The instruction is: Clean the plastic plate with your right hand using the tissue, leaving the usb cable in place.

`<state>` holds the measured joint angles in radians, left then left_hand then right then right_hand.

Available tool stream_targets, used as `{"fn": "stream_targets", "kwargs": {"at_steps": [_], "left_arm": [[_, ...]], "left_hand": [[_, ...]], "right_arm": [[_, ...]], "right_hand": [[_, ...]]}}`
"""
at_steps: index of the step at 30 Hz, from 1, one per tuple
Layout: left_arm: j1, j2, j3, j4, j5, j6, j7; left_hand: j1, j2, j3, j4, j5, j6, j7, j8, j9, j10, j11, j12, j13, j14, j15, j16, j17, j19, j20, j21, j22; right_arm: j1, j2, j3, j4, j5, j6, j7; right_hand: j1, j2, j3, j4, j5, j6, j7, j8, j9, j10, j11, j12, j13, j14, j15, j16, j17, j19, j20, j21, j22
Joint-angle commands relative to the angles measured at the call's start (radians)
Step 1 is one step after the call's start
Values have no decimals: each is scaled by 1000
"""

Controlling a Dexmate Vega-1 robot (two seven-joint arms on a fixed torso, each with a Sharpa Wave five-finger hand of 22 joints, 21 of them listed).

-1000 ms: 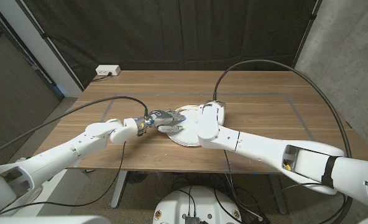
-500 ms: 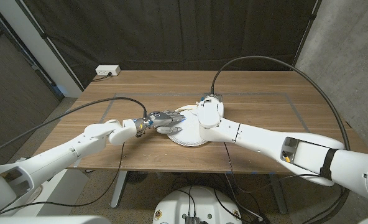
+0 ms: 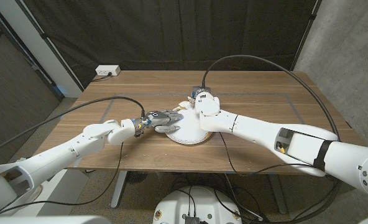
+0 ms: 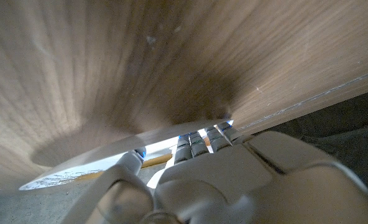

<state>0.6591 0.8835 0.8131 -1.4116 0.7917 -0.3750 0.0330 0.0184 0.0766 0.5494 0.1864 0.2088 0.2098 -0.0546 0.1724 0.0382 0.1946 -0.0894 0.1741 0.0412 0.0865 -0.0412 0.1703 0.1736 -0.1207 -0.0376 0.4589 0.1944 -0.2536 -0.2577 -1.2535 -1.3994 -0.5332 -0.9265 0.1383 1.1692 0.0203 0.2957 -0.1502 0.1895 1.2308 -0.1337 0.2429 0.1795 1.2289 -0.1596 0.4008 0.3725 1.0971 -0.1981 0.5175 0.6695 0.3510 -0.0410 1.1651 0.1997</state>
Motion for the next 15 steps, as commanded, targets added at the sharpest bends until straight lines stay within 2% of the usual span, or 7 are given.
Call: {"fn": "stream_targets", "kwargs": {"at_steps": [1,11,15], "left_arm": [[-9,-10,3,10,-3,16,14],[-11,-13,7,2,-3,28,10],[-12,-9,16,-15,15,43,-17]], "left_hand": [[-7,80,7,0,3,268,6,8,136,208,-57,7,135,1,-136,9,9,-8,-4,3,1],[-8,78,6,0,2,241,5,4,137,186,-55,4,136,-2,-131,9,9,-14,-1,2,2],[-12,75,2,2,1,268,10,17,138,213,-54,18,136,0,-126,12,10,-16,0,2,3]], "right_arm": [[30,7,-23,42,66,81,0],[39,-50,-83,-74,70,-56,113],[37,-75,-104,-129,80,-137,139]], "right_hand": [[-4,-2,11,-1,0,14,3,-4,4,9,5,-5,6,4,-38,-4,5,-5,-132,12,1],[-5,-6,13,-2,0,17,5,-8,4,11,5,-8,9,7,-38,-6,10,-7,-134,20,-1],[-5,-7,14,-3,0,18,6,-10,4,13,6,-10,11,8,-38,-7,12,-8,-134,23,-2]]}}
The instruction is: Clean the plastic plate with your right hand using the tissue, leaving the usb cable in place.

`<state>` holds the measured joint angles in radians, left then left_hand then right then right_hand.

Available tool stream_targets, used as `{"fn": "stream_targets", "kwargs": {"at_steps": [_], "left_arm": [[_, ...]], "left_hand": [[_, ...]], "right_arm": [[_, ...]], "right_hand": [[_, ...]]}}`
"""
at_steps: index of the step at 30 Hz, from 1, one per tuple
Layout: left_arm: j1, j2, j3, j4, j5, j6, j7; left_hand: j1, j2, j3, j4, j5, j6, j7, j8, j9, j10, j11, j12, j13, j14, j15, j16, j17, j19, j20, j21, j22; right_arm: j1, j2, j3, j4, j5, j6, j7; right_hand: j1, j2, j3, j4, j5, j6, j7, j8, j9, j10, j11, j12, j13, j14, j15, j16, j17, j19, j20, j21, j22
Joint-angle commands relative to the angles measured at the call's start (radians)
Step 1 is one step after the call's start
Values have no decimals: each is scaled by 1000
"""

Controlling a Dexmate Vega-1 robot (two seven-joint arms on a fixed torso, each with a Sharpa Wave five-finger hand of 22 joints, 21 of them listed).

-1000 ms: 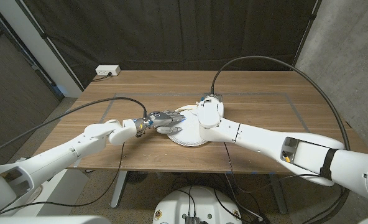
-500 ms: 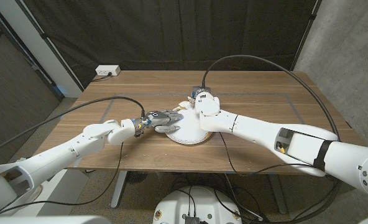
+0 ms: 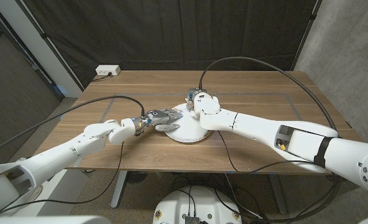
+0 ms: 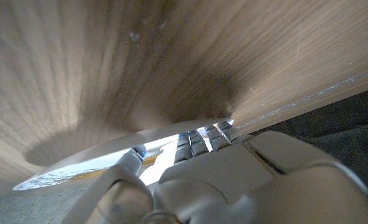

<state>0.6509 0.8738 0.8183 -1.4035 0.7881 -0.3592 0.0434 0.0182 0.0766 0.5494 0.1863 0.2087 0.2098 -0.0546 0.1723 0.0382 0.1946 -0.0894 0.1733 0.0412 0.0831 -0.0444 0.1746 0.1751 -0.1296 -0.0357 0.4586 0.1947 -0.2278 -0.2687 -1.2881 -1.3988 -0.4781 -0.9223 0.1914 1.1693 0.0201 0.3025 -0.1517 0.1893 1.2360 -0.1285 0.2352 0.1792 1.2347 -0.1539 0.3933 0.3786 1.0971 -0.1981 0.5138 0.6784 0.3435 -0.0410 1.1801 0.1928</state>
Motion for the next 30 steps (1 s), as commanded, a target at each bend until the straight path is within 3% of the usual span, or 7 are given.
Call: {"fn": "stream_targets", "kwargs": {"at_steps": [1,8,24,27,30], "left_arm": [[-4,1,13,-25,24,30,-28],[0,4,21,-58,61,83,-71],[-4,-17,48,-78,109,127,-93],[-7,-21,52,-80,111,128,-95],[-10,-26,56,-81,113,129,-99]], "left_hand": [[-14,73,0,3,0,284,13,24,138,227,-49,24,137,6,-122,10,9,-8,0,3,4],[-22,69,-11,8,-2,316,27,33,139,249,-47,31,137,11,-123,13,10,-11,0,3,5],[-29,70,-24,11,-3,303,23,24,139,243,-48,25,137,4,-127,11,12,-12,-8,6,8],[-29,70,-26,12,-3,299,24,22,139,239,-45,24,137,4,-128,11,12,-11,-9,6,8],[-30,71,-27,12,-3,298,24,22,139,238,-47,23,137,3,-129,11,12,-11,-9,7,8]], "right_arm": [[13,-67,-75,-139,27,-157,88],[29,-89,-110,-189,45,-254,65],[80,-155,-194,-335,176,-474,-7],[39,-184,-171,-379,41,-474,113],[-49,-173,-108,-374,-264,-474,372]], "right_hand": [[-5,-7,8,-1,1,13,1,-2,4,7,0,-3,5,8,-38,-4,4,-2,-134,9,5],[-7,-9,10,-1,1,15,0,-5,5,9,2,-6,9,10,-38,-6,7,-3,-135,15,3],[-9,-11,15,0,1,16,-2,-11,6,10,1,-14,15,12,-38,-12,15,-8,-136,28,0],[-10,-11,17,0,1,15,1,-13,6,12,4,-15,16,13,-38,-13,17,-9,-136,30,0],[-10,-11,18,0,0,16,0,-13,6,13,3,-16,17,13,-38,-15,18,-11,-136,32,-1]]}}
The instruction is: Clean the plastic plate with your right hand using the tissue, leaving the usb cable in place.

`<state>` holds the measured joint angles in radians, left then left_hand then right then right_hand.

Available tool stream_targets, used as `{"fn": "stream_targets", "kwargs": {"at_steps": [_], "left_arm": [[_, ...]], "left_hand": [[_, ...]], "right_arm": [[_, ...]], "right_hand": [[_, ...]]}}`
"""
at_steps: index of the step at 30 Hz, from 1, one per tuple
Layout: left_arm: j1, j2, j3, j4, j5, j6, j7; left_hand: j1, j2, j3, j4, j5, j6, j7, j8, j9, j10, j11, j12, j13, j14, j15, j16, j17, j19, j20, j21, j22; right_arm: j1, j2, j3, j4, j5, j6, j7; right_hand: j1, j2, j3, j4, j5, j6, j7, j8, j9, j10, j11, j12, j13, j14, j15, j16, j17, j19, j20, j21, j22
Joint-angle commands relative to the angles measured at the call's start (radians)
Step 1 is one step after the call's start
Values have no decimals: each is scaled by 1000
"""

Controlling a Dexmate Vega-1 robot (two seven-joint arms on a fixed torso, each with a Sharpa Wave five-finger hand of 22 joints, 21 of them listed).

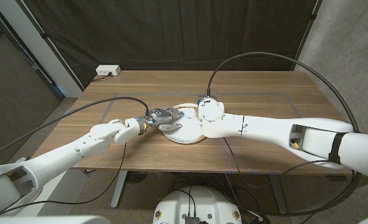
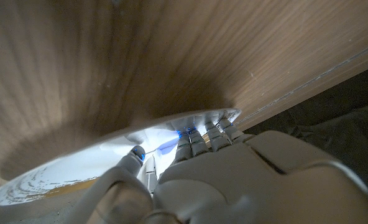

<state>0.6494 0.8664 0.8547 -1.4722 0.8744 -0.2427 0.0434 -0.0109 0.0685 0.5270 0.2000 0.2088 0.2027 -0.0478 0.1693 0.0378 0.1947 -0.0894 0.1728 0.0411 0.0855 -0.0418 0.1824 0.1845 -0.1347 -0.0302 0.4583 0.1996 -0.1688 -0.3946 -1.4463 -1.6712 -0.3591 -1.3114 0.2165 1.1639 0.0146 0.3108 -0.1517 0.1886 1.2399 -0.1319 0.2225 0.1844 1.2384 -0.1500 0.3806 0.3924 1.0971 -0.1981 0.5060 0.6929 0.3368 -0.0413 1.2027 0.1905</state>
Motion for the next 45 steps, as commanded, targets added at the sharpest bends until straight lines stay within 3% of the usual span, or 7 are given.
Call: {"fn": "stream_targets", "kwargs": {"at_steps": [1,5,13,22,31,41,45], "left_arm": [[-10,-20,21,-14,30,16,-103],[-17,-28,28,-11,35,14,-106],[-30,-40,39,3,36,10,-113],[-53,-59,56,37,37,0,-111],[-68,-71,70,60,29,-13,-108],[-60,-58,65,43,17,-17,-99],[-57,-55,61,38,13,-17,-93]], "left_hand": [[-1,79,-6,-2,-3,305,18,25,139,238,-45,23,137,1,-131,3,2,-6,-15,7,4],[-1,80,-8,-2,-3,305,18,24,139,238,-44,23,137,1,-132,4,3,-6,-14,8,4],[-1,82,-13,-1,-4,306,19,24,139,239,-42,23,137,1,-134,4,3,-4,-15,10,5],[-1,84,-17,-2,-4,308,22,24,139,237,-42,22,137,2,-135,4,3,-4,-15,11,5],[-1,86,-21,-2,-4,307,22,23,139,236,-41,21,137,1,-135,4,3,-4,-16,12,6],[-1,87,-27,-2,-4,298,20,20,140,228,-44,18,137,-1,-132,3,3,-5,-17,13,7],[0,88,-29,-2,-4,296,18,19,140,226,-43,18,138,-1,-133,3,3,-6,-18,14,7]], "right_arm": [[-134,-39,69,-93,-480,-85,430],[-205,-15,126,-73,-741,-85,668],[-251,-5,158,-75,-1002,-85,946],[-313,19,258,-49,-1260,0,1104],[-455,112,463,-25,-1312,144,831],[-530,180,550,21,-1285,181,397],[-529,195,568,39,-1281,180,304]], "right_hand": [[-5,-6,10,0,1,12,5,-1,1,9,-3,-4,4,13,-38,-7,4,-4,-136,10,1],[-5,-7,11,0,1,13,4,-1,1,9,-2,-6,4,14,-38,-8,5,-4,-136,12,1],[-6,-8,13,0,1,14,4,-3,1,8,-6,-9,6,14,-38,-10,8,-6,-136,15,0],[-7,-10,15,0,1,14,3,-4,2,11,-4,-12,8,16,-38,-13,10,-7,-137,19,-1],[-9,-11,17,0,2,14,1,-6,2,12,-5,-15,11,16,-38,-16,13,-9,-138,23,-2],[-12,-12,20,1,1,18,-1,-6,3,20,-3,-16,14,20,-38,-18,18,-9,-139,28,-3],[-13,-13,20,1,1,18,0,-6,3,21,-4,-17,16,22,-38,-18,19,-10,-139,29,-4]]}}
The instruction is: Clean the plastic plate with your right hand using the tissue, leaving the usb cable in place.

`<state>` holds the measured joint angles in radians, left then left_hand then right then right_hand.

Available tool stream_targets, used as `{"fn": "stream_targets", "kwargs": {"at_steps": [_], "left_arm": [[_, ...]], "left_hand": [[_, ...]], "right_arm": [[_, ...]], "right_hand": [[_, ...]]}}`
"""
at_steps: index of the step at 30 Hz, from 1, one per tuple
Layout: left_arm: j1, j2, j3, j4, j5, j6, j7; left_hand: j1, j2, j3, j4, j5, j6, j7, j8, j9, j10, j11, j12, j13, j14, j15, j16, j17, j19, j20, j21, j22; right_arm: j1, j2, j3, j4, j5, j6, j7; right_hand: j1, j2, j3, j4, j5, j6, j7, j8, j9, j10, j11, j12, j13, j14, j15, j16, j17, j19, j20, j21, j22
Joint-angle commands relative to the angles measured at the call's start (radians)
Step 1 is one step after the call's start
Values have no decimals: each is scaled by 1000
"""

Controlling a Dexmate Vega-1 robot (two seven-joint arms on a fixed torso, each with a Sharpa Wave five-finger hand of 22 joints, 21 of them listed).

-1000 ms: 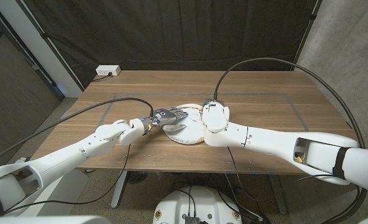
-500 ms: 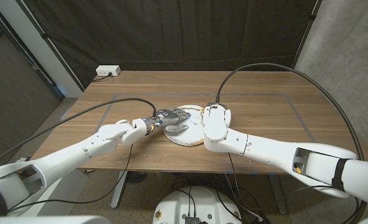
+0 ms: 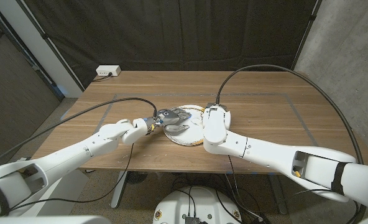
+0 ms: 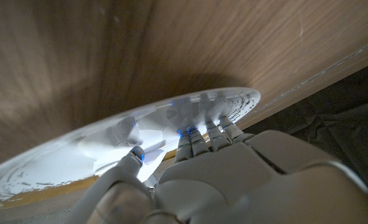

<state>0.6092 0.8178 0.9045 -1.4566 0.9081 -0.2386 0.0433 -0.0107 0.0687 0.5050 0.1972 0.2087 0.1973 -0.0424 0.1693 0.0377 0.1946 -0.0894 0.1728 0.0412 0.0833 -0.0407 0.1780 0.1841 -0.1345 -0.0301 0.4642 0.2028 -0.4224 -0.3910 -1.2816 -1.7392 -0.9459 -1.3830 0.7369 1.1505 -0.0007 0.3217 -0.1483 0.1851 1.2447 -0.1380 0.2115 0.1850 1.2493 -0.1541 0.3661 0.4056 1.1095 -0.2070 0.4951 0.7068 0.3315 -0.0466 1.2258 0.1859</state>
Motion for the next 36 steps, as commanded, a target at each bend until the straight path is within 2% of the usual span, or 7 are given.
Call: {"fn": "stream_targets", "kwargs": {"at_steps": [1,8,11,18,28,31,36], "left_arm": [[-16,-6,11,22,-19,-21,-91],[-11,-7,8,20,-25,-25,-83],[-9,-7,6,19,-29,-25,-84],[-13,-11,10,24,-26,-27,-91],[-19,-22,8,29,-32,-32,-74],[-14,-20,-7,39,-58,-57,-22],[-4,-23,-44,80,-128,-142,115]], "left_hand": [[0,88,-7,1,-4,301,12,19,140,225,-44,17,137,2,-134,8,3,-7,-17,8,4],[0,89,-10,0,-3,294,11,17,140,222,-42,17,138,2,-134,8,3,-8,-16,8,4],[0,89,-11,0,-3,292,12,16,140,222,-44,17,138,1,-133,7,3,-8,-16,9,4],[1,90,-13,0,-3,291,13,17,140,220,-43,17,138,0,-134,7,3,-9,-15,9,4],[1,90,-17,0,-2,289,12,17,140,221,-43,18,138,1,-134,8,3,-9,-16,10,4],[2,91,-19,-1,-2,285,9,16,140,215,-49,16,138,4,-136,9,2,-6,-15,12,4],[8,96,-17,-4,1,260,-2,10,140,203,-48,14,138,29,-132,16,1,9,-5,18,2]], "right_arm": [[-275,192,406,109,-692,253,-236],[-267,211,423,133,-652,233,-395],[-256,204,416,136,-670,228,-384],[-250,179,419,113,-740,255,-298],[-263,184,460,105,-778,290,-300],[-270,189,475,103,-755,295,-323],[-272,189,491,105,-714,299,-344]], "right_hand": [[0,2,10,-2,5,13,6,5,2,10,-2,-3,3,10,-29,-7,6,-4,-134,6,1],[-2,0,11,-2,5,17,4,5,2,16,-2,-5,2,14,-29,-8,8,-5,-135,8,0],[-3,0,11,-1,5,19,3,5,2,19,0,-6,1,17,-29,-7,10,-6,-134,9,0],[-4,-3,12,-2,5,21,2,5,2,19,-1,-9,3,19,-29,-8,13,-6,-137,11,0],[-7,-6,13,-2,6,24,1,4,2,22,-7,-11,4,20,-29,-10,17,-9,-140,13,-1],[-7,-7,14,-2,6,23,1,3,2,21,-7,-12,5,20,-29,-11,18,-10,-140,13,-1],[-8,-8,15,-2,7,23,0,2,2,23,-7,-14,5,21,-29,-12,20,-11,-141,14,-1]]}}
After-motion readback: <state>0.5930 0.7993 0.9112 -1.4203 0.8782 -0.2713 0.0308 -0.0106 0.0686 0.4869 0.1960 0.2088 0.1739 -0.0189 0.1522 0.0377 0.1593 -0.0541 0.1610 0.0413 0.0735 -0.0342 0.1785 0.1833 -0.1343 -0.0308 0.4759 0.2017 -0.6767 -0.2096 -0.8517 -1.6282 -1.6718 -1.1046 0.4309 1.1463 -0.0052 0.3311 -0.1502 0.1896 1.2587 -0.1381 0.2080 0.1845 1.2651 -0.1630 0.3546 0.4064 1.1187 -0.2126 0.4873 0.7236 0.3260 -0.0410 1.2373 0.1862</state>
